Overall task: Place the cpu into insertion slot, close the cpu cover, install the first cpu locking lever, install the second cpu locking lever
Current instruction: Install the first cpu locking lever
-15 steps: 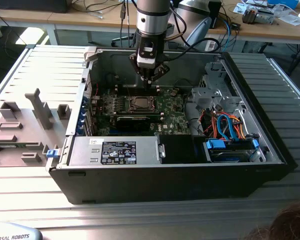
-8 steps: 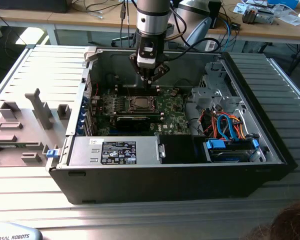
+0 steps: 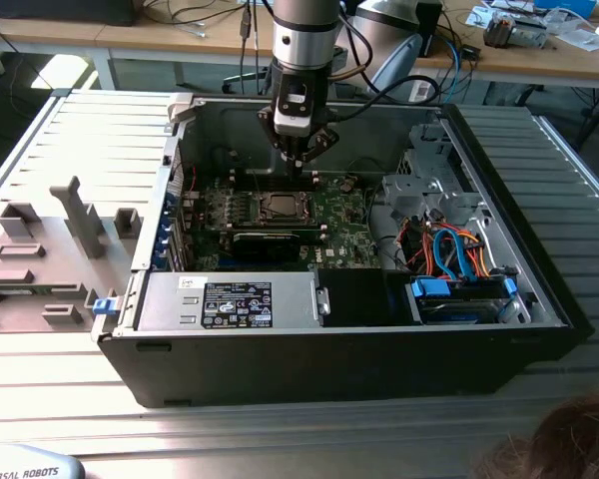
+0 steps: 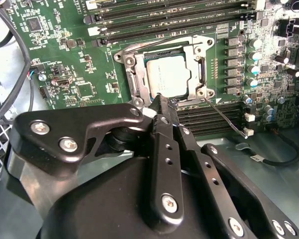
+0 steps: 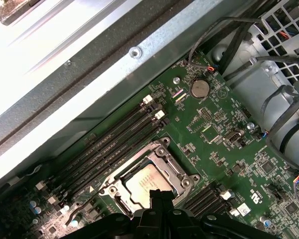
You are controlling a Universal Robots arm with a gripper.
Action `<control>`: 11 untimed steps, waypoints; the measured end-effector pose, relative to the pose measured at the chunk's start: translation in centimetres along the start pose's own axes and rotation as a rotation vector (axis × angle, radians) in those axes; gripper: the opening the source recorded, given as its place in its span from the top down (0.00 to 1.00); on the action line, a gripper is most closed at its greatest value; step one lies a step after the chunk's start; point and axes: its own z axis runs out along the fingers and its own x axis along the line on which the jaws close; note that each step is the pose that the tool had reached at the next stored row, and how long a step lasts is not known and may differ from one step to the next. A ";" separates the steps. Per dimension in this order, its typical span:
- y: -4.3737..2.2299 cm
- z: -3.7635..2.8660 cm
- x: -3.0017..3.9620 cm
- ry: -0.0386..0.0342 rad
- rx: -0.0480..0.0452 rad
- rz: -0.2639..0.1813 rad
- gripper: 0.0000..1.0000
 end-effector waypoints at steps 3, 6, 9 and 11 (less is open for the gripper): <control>0.00 0.00 0.00 -0.0001 0.0000 -0.001 0.89; 0.00 0.00 0.00 -0.0001 -0.0001 -0.003 0.89; 0.00 0.00 0.00 -0.0002 -0.0001 -0.004 0.89; 0.00 0.00 0.00 -0.0002 -0.0001 -0.005 0.89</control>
